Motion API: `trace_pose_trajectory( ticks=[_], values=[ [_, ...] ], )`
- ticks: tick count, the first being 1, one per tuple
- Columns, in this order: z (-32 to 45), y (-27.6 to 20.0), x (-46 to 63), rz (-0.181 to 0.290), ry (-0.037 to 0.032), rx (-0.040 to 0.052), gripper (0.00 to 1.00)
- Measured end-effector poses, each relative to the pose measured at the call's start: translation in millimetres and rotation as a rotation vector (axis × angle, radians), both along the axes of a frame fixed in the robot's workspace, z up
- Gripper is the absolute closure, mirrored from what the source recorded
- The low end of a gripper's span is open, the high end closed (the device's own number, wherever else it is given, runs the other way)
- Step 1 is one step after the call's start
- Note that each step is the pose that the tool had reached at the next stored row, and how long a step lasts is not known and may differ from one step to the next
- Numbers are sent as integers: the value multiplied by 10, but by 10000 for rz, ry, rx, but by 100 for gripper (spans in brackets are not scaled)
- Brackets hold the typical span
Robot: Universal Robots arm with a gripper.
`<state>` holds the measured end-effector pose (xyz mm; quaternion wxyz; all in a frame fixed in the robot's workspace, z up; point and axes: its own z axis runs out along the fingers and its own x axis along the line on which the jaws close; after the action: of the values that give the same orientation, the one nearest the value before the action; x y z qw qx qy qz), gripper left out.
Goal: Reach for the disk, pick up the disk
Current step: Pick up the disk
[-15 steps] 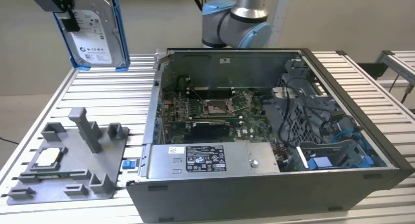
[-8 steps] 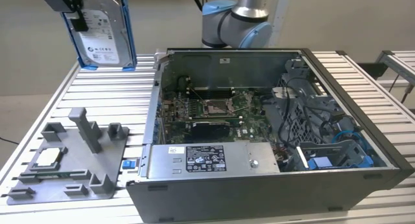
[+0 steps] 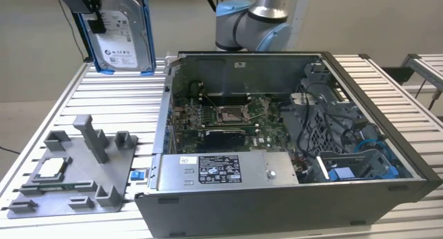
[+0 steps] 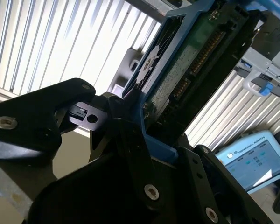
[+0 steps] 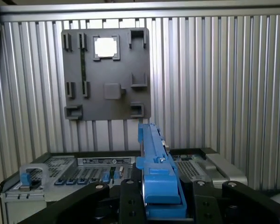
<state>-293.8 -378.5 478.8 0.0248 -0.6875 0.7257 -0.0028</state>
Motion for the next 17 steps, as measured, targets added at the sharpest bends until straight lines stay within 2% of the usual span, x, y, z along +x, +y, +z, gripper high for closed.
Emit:
trace_pose_trajectory(
  ticks=[17],
  values=[
    [0, 0, 391, -1, 3, 0, 100]
  ],
)
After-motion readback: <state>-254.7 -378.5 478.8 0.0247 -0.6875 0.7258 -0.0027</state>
